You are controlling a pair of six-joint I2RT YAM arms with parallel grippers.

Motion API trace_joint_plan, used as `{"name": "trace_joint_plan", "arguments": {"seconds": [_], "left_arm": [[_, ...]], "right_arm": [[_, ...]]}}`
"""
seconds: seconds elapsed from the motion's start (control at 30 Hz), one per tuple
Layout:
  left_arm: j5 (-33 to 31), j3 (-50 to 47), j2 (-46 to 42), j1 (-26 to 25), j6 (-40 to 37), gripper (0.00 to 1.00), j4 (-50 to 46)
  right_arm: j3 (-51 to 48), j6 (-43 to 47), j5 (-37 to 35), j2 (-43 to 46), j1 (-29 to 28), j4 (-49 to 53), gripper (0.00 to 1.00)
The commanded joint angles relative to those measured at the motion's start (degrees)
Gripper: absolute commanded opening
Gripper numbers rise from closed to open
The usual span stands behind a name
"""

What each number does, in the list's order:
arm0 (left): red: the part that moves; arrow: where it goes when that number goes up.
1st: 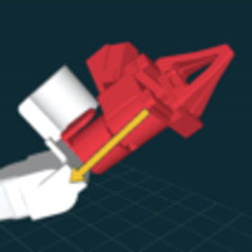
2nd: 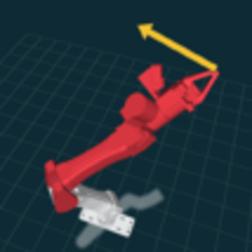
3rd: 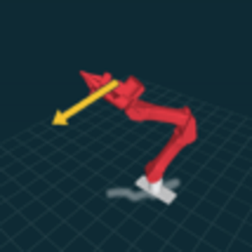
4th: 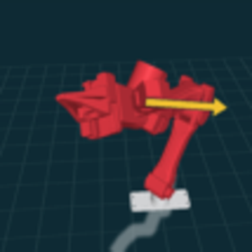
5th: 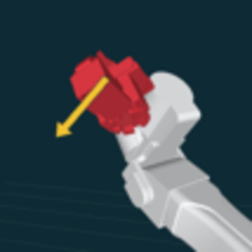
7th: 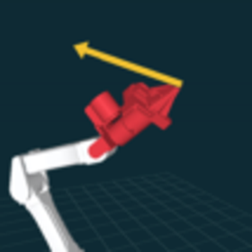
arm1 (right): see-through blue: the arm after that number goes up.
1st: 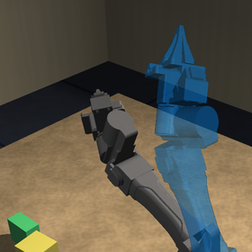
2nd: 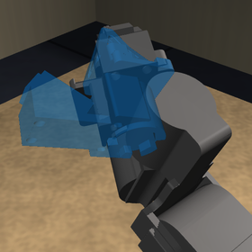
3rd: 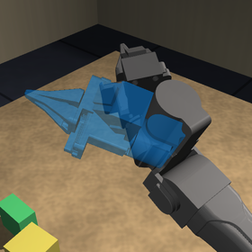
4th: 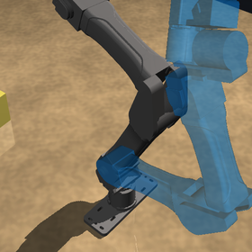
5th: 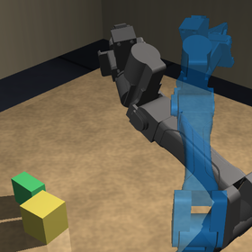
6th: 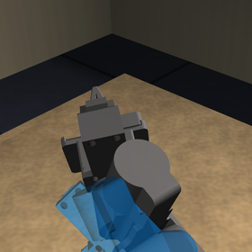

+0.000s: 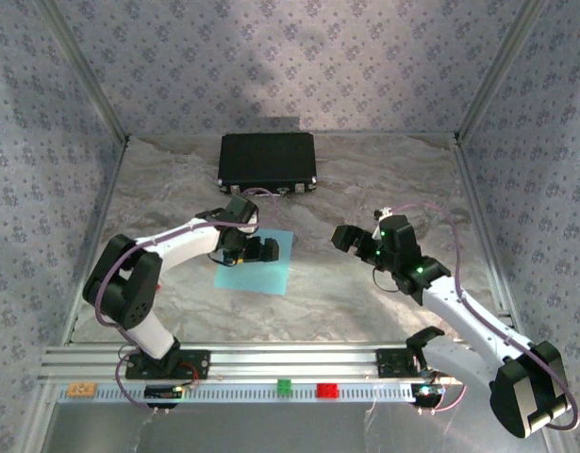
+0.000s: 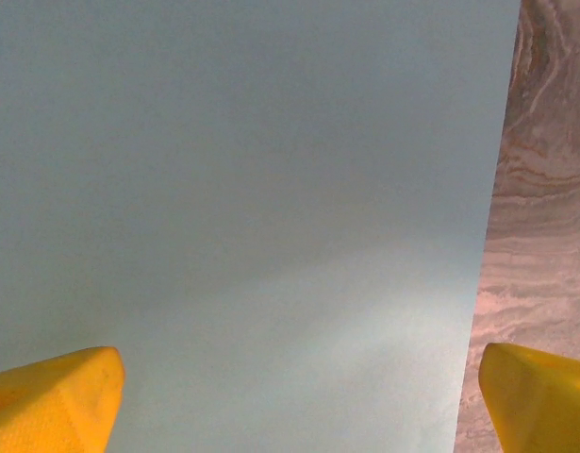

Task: Fold a paper plane with a square sheet of paper (pick it up from the middle)
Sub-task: Move the square sheet of paper to the center of the table.

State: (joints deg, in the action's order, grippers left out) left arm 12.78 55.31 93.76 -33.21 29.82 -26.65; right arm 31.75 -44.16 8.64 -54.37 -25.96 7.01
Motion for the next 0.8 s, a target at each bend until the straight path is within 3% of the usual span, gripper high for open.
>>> {"name": "trace_joint_plan", "arguments": {"seconds": [0.0,0.2,0.37,0.6,0.77], "left_arm": [[2.6,-0.6,1.0,0.2,1.2,0.94,-0.1],[1.7,-5.6,-0.8,-0.1,15.0,0.92,5.6],[-2.3,-6.3,-2.7,-3.8,23.2,0.92,7.2],[-4.3,-5.2,-2.6,-6.7,26.6,0.92,6.1],[-8.6,-1.0,-3.1,-6.9,20.3,0.92,0.7]], "right_arm": [[-0.4,0.3,0.1,0.9,0.1,-0.2,0.99],[-0.7,0.0,-0.8,1.2,0.1,0.4,0.99],[-1.1,-1.1,-1.5,1.2,0.2,0.3,0.99],[-1.6,-1.7,-2.2,1.6,0.2,0.3,0.99],[-2.4,-1.3,-2.1,2.8,0.2,-0.5,0.99]]}}
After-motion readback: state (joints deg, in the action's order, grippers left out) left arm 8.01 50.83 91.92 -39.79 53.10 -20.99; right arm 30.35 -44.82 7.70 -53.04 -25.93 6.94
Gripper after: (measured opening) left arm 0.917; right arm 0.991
